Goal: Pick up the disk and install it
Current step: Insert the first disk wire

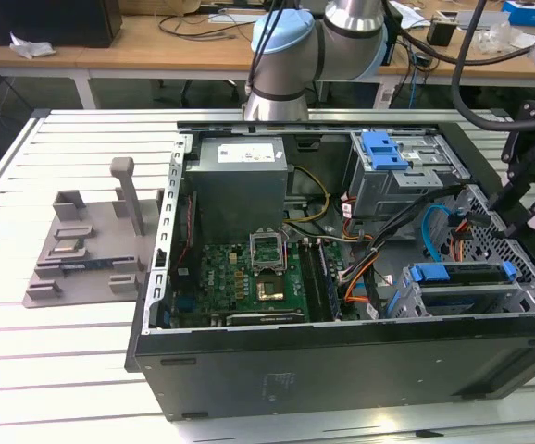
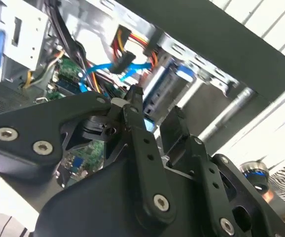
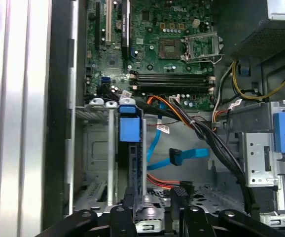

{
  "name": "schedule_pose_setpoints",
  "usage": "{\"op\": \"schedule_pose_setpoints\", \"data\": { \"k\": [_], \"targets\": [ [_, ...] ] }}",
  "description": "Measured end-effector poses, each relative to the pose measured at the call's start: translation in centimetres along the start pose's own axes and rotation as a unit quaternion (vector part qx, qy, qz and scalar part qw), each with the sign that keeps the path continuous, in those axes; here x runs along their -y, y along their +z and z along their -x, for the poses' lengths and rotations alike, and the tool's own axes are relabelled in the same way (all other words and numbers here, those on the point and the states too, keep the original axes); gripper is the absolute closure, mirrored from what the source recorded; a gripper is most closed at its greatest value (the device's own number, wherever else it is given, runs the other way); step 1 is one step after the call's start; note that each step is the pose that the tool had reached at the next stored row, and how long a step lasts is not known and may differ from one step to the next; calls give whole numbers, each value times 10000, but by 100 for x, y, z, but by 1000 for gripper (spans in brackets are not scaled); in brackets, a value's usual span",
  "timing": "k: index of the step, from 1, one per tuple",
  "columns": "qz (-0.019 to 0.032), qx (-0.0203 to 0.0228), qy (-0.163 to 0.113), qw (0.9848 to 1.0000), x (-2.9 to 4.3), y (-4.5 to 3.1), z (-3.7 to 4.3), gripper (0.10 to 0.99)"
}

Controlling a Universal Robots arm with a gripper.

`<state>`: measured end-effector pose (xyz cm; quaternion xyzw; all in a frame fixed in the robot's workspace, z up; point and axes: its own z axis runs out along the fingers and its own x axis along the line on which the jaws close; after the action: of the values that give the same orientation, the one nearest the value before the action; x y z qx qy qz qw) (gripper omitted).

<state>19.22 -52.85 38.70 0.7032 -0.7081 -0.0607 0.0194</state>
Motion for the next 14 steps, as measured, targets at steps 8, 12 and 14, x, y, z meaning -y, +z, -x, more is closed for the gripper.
{"op": "schedule_pose_setpoints", "data": {
  "k": [8, 12, 14],
  "targets": [
    [18, -20, 4, 10000, 95, 219, 291, 667],
    [18, -37, 5, 10000, 108, 325, 299, 667],
    [18, -46, 6, 10000, 110, 348, 298, 667]
  ]
}}
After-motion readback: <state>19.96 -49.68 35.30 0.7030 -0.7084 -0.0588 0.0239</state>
